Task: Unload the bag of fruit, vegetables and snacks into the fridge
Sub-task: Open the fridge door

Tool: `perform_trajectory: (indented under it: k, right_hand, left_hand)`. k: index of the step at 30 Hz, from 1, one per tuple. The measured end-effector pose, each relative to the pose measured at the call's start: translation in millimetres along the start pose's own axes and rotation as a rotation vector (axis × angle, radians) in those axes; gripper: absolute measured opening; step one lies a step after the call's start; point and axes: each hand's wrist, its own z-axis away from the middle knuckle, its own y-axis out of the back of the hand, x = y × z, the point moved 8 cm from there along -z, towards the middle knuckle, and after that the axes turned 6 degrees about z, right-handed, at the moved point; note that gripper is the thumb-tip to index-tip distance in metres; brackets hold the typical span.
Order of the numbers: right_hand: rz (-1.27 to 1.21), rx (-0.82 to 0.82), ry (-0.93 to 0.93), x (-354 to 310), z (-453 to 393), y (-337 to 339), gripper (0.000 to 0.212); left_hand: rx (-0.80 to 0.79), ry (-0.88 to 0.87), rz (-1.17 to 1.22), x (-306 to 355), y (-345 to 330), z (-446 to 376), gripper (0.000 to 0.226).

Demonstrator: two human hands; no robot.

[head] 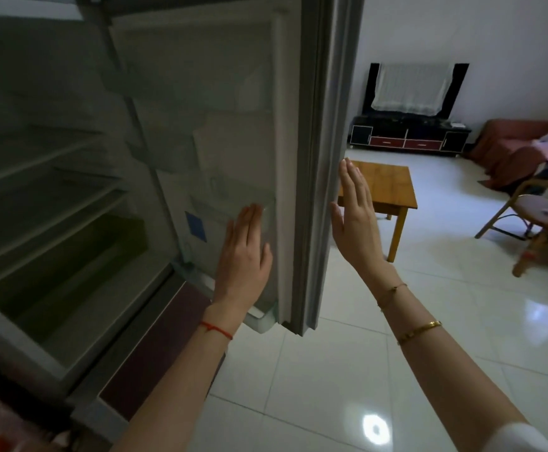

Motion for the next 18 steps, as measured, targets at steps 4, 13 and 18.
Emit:
perform_trajectory:
  k: [4,13,18]
  right_hand:
    - [-0.026,-0.065,0.016,43.0,-28.4,-7.4,0.061]
    - [-0.032,-0.213,-0.034,123.1,-91.6,-41.7,0.066]
    - [-0.122,-0.266,-0.096,164.9,-129.8,-70.5,0.065]
  left_hand:
    - [-0.010,0.011,-0.035,18.1,-30.5,-28.1,0.068]
    - [-0.063,-0.001,-0.095,42.0,-87.5,-98.8,0.065]
    - [-0.056,-0.015,-0.092,41.9,-119.2,-136.8,0.065]
